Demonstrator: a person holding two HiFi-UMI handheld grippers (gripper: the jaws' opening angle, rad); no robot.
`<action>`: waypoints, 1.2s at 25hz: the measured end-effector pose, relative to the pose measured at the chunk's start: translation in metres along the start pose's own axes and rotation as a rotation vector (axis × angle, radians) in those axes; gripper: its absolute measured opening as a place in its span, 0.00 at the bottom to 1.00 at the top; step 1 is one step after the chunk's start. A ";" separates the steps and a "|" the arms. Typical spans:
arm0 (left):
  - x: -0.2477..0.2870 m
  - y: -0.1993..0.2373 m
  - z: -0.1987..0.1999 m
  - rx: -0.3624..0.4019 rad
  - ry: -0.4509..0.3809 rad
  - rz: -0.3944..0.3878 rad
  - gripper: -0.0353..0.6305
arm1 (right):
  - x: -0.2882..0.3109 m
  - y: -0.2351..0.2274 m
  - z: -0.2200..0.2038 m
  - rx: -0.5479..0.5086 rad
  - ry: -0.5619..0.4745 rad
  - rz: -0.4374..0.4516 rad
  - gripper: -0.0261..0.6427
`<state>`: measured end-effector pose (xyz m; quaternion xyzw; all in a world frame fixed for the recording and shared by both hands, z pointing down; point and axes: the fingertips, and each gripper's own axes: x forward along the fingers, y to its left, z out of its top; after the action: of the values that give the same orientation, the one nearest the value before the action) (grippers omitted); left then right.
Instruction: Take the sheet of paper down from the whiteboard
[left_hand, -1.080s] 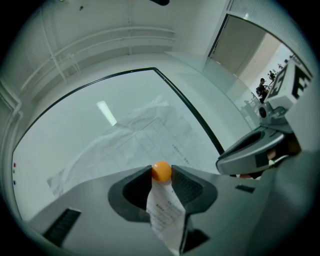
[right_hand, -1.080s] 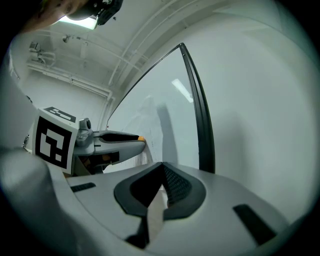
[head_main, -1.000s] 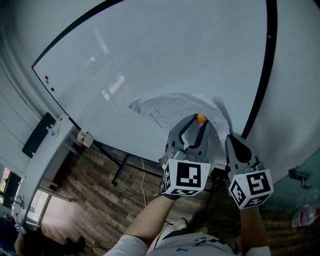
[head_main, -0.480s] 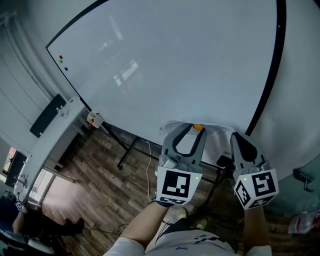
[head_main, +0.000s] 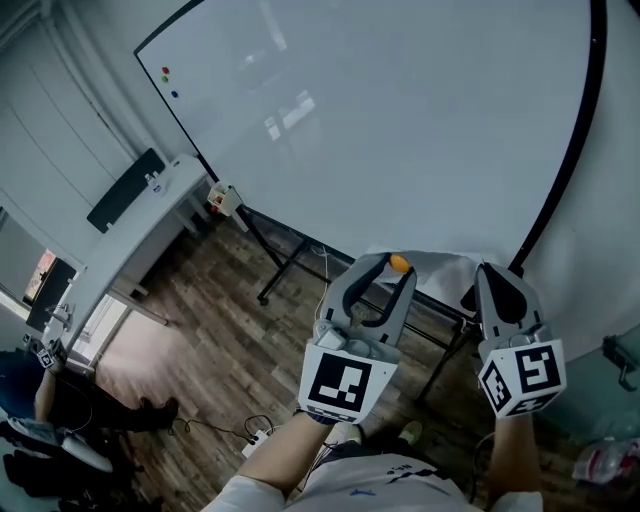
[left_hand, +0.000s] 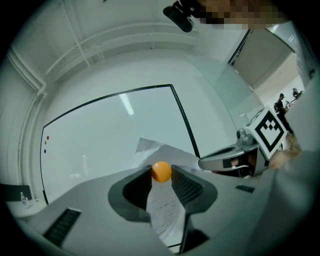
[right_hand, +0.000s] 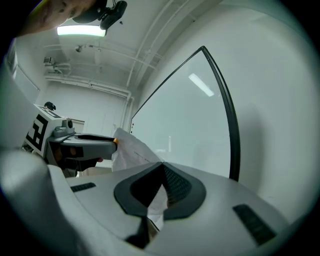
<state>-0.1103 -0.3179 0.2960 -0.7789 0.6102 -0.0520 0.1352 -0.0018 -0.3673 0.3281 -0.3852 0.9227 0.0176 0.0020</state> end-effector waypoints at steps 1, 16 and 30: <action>-0.007 0.002 0.002 -0.010 -0.009 0.000 0.25 | -0.002 0.004 -0.001 -0.001 0.002 -0.002 0.06; -0.081 0.026 -0.007 -0.072 -0.033 -0.101 0.25 | -0.021 0.079 -0.001 -0.037 0.041 -0.092 0.06; -0.102 0.030 -0.002 -0.105 -0.055 -0.155 0.25 | -0.037 0.105 0.015 -0.074 0.034 -0.150 0.06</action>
<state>-0.1642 -0.2264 0.2982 -0.8308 0.5462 -0.0086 0.1066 -0.0510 -0.2668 0.3168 -0.4534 0.8898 0.0448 -0.0264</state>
